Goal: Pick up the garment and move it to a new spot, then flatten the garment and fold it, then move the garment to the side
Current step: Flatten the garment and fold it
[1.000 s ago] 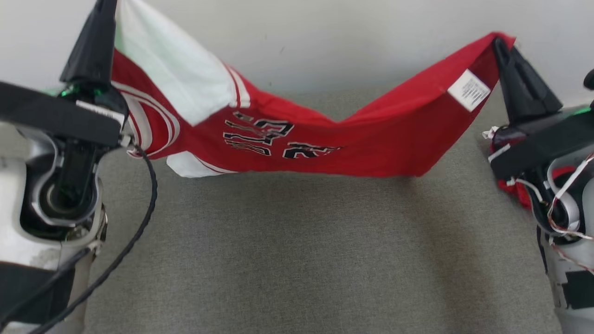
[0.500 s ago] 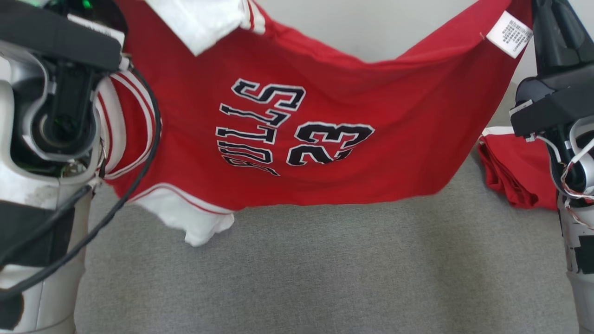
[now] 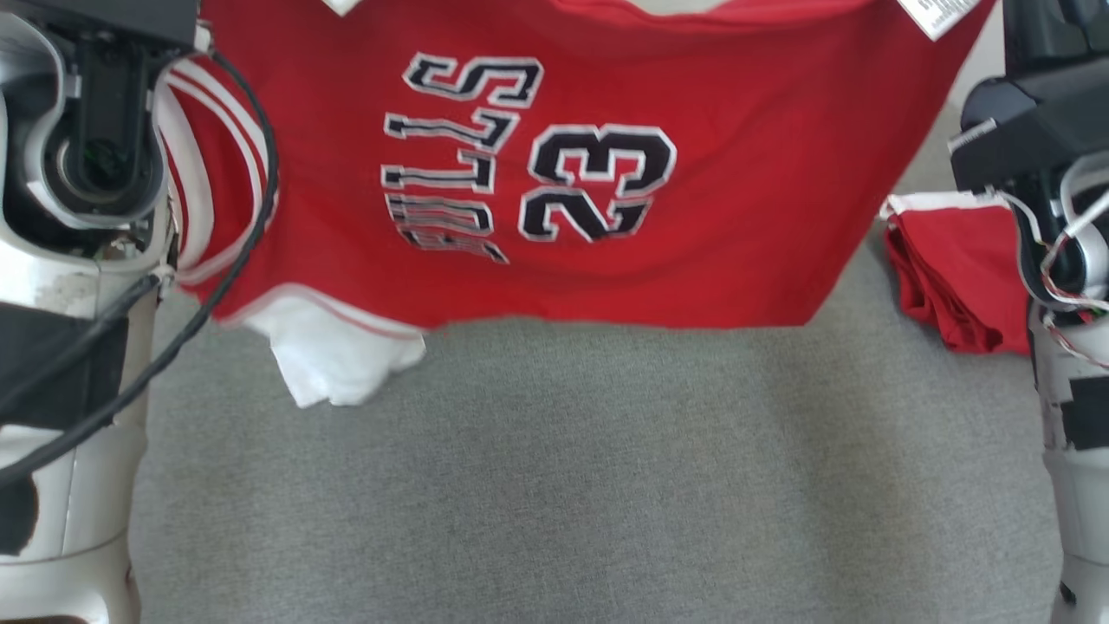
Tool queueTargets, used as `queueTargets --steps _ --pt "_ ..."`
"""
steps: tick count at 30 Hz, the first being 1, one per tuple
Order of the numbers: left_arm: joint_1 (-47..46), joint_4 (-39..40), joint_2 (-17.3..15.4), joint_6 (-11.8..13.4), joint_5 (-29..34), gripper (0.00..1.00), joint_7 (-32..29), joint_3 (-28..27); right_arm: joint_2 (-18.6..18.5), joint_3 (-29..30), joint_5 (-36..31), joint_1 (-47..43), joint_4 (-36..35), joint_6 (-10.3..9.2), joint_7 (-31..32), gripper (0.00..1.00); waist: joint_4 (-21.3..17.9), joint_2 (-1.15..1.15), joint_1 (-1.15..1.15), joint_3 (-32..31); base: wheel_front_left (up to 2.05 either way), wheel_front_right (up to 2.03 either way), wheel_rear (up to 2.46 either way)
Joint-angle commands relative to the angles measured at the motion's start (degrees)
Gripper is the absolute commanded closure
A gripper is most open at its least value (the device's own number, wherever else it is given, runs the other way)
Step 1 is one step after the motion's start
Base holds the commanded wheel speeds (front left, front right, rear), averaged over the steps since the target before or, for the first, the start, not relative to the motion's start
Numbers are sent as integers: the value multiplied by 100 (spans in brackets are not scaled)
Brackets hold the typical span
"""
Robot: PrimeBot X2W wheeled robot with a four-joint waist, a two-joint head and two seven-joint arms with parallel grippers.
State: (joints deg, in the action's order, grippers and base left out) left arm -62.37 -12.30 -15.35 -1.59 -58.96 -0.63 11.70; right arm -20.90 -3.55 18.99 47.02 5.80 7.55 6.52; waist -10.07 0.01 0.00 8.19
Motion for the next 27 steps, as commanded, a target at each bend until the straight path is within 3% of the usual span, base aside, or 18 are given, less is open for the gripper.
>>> queueTargets --steps 1,13,19,27 --pt "-138 -62 -23 -48 118 100 124 -22 83 -48 24 151 107 -15 -88 100 -89 -1 0 255 0 0 0" --pt "-1013 -707 -39 -254 652 100 928 20 521 -84 -341 1358 1363 -15 -1025 100 -192 -1 0 800 0 0 0" --pt "-1372 -765 -88 -454 1256 100 1509 51 739 286 -908 1843 1935 -15 -1803 100 -219 -1 0 1036 0 0 0" --pt "-972 -553 207 -595 1492 100 1580 -169 932 430 -1499 1915 2372 -15 -2136 100 -142 -1 0 1237 0 0 0"
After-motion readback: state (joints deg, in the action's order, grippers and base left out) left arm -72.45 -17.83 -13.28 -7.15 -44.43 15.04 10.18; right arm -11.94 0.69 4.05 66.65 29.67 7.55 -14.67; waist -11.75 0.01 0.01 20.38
